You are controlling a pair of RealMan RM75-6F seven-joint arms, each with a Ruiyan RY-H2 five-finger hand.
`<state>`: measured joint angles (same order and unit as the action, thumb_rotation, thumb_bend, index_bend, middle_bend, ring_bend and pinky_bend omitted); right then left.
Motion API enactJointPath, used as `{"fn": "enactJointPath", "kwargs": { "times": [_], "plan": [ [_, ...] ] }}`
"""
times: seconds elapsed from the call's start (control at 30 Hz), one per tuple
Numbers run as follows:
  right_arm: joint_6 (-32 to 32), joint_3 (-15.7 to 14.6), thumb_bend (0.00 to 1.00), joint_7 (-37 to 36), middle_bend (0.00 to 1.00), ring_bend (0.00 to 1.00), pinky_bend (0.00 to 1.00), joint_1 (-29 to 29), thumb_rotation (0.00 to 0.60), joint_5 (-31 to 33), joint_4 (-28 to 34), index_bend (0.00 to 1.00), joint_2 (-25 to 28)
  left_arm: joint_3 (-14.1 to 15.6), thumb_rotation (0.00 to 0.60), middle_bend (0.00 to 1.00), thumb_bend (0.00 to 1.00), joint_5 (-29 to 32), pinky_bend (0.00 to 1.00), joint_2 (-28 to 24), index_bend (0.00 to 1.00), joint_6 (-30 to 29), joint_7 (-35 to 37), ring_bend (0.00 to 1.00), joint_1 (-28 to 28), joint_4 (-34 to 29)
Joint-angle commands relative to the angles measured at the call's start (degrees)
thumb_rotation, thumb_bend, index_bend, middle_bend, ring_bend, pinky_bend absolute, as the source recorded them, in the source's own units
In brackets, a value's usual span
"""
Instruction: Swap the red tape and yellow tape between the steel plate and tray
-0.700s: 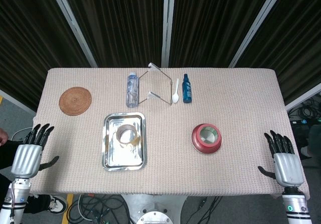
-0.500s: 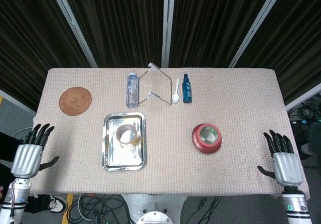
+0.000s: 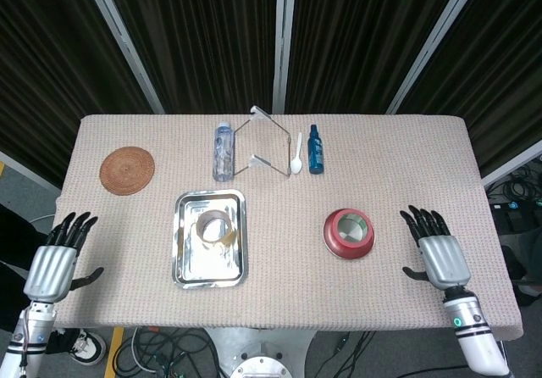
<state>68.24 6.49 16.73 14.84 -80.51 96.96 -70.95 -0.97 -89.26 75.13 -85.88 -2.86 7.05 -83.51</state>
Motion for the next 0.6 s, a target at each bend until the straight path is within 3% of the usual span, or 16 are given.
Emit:
{"fn": "enactJointPath", "kwargs": {
  "times": [0.03, 0.27, 0.47, 0.6],
  "plan": [
    [-7.0, 3.1, 0.00, 6.5, 0.00, 0.00, 0.00, 6.1, 0.600, 6.3, 1.4, 0.00, -2.7, 0.0, 0.600, 0.07, 0.10, -0.1, 0.17, 0.1, 0.11, -0.1, 0.4, 0.00, 0.0, 0.4],
    [-14.6, 4.5, 0.00, 14.4, 0.00, 0.00, 0.00, 13.9, 0.600, 15.9, -0.4, 0.00, -7.9, 0.2, 0.600, 0.07, 0.10, 0.0, 0.17, -0.2, 0.11, -0.2, 1.2, 0.00, -0.3, 0.8],
    [-15.9, 4.0, 0.00, 19.3, 0.00, 0.00, 0.00, 17.6, 0.600, 22.1, -1.8, 0.00, -10.4, 0.1, 0.600, 0.07, 0.10, 0.0, 0.17, -0.1, 0.11, -0.2, 1.6, 0.00, -0.2, 1.2],
    [-14.8, 3.4, 0.02, 21.5, 0.06, 0.00, 0.00, 18.9, 0.600, 24.5, -2.1, 0.00, -11.2, 0.1, 0.600, 0.07, 0.10, -0.1, 0.17, -0.3, 0.11, 0.0, 2.0, 0.00, -0.2, 1.1]
  ]
}}
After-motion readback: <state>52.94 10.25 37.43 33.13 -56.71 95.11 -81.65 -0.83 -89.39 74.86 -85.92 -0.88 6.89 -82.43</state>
